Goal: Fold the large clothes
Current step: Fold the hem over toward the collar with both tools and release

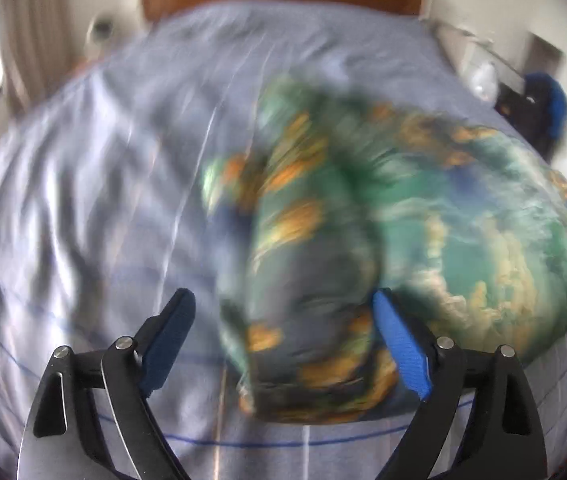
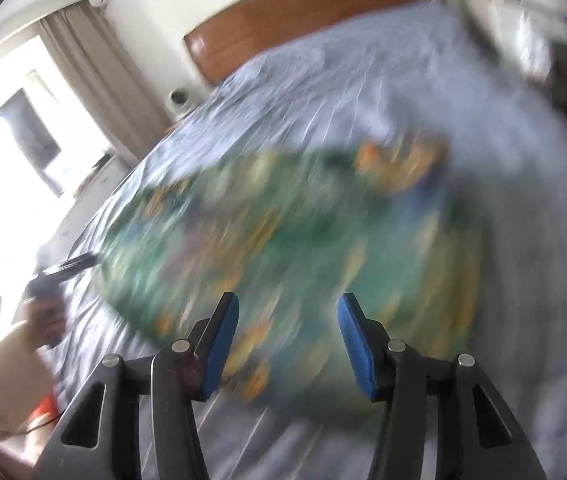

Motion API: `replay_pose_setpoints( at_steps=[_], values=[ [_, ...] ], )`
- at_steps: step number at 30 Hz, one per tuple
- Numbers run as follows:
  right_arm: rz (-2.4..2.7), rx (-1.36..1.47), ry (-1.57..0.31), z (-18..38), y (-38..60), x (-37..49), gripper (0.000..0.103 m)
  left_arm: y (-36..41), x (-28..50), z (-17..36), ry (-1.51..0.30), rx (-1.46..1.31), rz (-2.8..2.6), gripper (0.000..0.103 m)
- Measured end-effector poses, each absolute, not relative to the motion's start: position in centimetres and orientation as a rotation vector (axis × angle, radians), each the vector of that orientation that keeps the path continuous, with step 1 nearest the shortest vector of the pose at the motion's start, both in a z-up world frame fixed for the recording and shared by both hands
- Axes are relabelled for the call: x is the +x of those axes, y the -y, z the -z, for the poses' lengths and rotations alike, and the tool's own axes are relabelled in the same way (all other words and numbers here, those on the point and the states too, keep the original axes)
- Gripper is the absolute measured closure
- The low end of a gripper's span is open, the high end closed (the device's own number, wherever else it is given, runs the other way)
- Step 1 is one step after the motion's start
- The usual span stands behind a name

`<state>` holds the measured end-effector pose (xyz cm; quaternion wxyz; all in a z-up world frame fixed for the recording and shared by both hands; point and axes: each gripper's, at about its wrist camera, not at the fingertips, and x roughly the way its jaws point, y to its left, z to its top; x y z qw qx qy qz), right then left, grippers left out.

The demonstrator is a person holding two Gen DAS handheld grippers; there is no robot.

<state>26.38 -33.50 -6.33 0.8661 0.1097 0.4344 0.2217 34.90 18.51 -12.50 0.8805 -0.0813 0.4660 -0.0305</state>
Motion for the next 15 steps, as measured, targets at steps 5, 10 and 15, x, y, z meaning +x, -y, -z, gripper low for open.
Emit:
replay_pose_setpoints(
  at_steps=[5,10,15],
  values=[
    [-0.247,0.274,-0.934,9.4,36.1,25.5,0.088,-20.4,34.3,10.7,-0.952,-0.3,-0.024,0.008],
    [-0.128,0.166,-0.795,5.8,35.0,21.2,0.038,-17.0,29.8,7.4,-0.888,-0.136,0.023,0.008],
    [-0.167,0.172,-0.756,6.3,33.3,15.7,0.038,-13.0,24.1,7.8,-0.868,-0.096,0.115,0.008]
  ],
)
